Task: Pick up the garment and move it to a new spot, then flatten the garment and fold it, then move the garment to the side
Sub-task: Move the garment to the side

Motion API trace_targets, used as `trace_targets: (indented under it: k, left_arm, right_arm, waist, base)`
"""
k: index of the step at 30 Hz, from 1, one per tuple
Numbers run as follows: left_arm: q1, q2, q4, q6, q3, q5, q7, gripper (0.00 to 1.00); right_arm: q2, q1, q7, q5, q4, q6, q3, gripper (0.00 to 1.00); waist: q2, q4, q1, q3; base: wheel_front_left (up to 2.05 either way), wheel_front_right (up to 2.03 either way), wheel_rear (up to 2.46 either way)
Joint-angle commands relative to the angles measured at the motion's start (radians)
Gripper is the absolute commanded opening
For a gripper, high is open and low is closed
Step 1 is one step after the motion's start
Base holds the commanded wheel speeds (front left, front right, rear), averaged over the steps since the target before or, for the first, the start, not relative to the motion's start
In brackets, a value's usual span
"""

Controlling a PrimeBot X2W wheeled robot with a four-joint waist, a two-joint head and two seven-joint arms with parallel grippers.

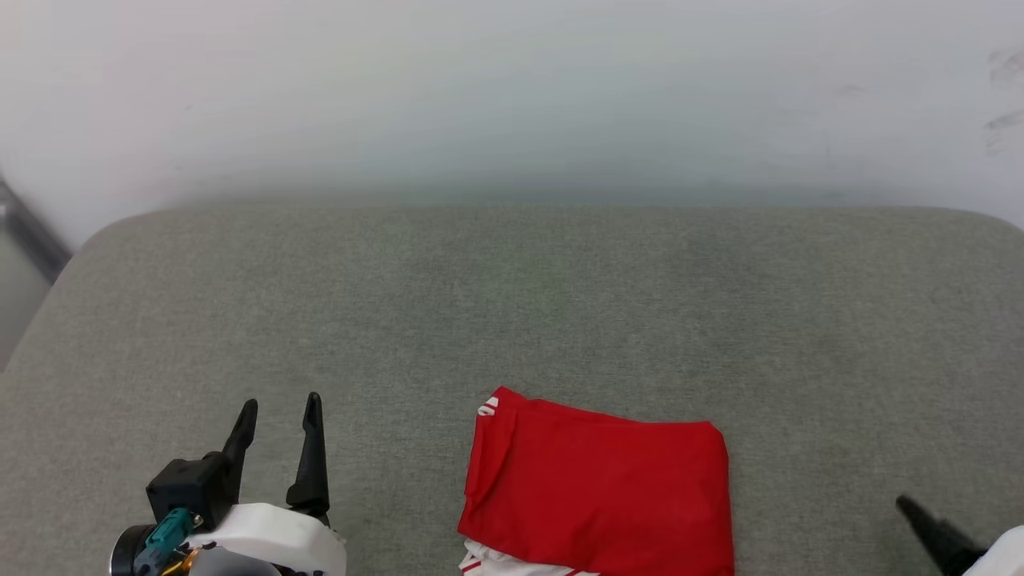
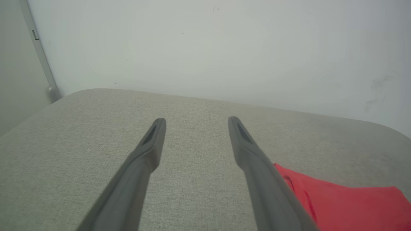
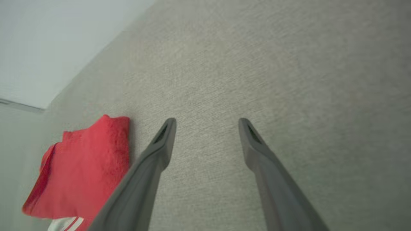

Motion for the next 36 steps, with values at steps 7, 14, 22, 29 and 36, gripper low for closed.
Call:
trace_targets:
  k: [7,14,22,29,36]
  left_arm:
    - [-0.020,-0.007,-0.007,-0.008,0.010,0.013,-0.006,1.00]
    - [-0.063,-0.012,-0.005,-0.026,0.002,0.018,-0.004,1.00]
    - [-0.075,-0.018,0.008,-0.032,-0.004,0.023,-0.002,1.00]
    - [-0.043,-0.020,0.013,-0.029,-0.003,0.025,-0.004,1.00]
    - [-0.009,-0.033,-0.032,-0.022,-0.002,0.039,-0.005,1.00]
  right_arm:
    - [0.096,-0.077,0.306,0.203,0.114,0.002,0.017,1.00]
    - [0.138,-0.143,0.347,0.322,0.178,0.001,0.109,1.00]
    - [0.142,-0.186,0.299,0.352,0.250,0.000,0.222,0.00]
    - [0.036,-0.202,0.194,0.232,0.175,0.001,0.345,0.00]
    - [-0.070,-0.239,0.098,-0.058,0.193,0.001,0.407,0.00]
  waist:
    - [-0.0001,0.031,0.0000,0.053]
    - [-0.0001,0.057,0.0000,0.107]
    - [-0.0001,0.078,0.0000,0.108]
    - [-0.0001,0.047,0.0000,0.053]
    - [-0.0001,-0.061,0.0000,0.030]
  base:
    - [0.00,0.00,0.00]
    - [0.00,0.00,0.00]
    - [0.00,0.00,0.00]
    - [0.00,0.00,0.00]
    - [0.00,0.00,0.00]
